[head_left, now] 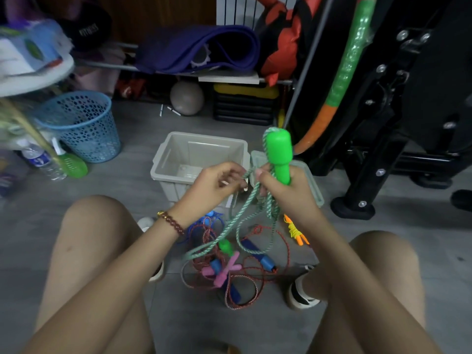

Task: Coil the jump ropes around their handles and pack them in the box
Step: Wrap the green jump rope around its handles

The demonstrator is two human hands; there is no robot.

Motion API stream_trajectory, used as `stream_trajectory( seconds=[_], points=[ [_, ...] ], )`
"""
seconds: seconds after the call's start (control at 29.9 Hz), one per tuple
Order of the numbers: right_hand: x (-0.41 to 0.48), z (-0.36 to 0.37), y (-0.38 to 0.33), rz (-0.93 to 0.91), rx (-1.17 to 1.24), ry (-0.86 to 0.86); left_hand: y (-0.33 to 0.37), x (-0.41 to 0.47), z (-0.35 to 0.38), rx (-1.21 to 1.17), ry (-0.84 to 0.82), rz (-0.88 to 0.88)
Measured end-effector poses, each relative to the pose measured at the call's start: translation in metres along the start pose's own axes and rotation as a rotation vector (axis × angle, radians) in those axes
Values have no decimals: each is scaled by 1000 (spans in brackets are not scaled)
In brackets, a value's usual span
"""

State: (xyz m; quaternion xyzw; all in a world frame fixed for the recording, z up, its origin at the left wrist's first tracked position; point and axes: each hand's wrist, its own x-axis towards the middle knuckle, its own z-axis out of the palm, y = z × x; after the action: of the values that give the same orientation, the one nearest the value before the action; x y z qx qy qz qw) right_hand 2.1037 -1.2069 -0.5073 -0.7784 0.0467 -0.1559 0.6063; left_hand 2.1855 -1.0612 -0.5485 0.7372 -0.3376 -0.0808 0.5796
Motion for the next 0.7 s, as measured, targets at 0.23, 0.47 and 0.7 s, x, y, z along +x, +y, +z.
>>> stream_trajectory(
  seconds=[0.23, 0.47, 0.7],
  points=[
    [3, -18, -6, 13, 131, 192, -67, -12, 16, 293, -511, -311],
    [4, -35, 9, 31, -213, 265, -73, -10, 9, -1, -64, -457],
    [2, -52, 11, 103, -936, 253, -26, 2, -6, -325, 78, -425]
  ],
)
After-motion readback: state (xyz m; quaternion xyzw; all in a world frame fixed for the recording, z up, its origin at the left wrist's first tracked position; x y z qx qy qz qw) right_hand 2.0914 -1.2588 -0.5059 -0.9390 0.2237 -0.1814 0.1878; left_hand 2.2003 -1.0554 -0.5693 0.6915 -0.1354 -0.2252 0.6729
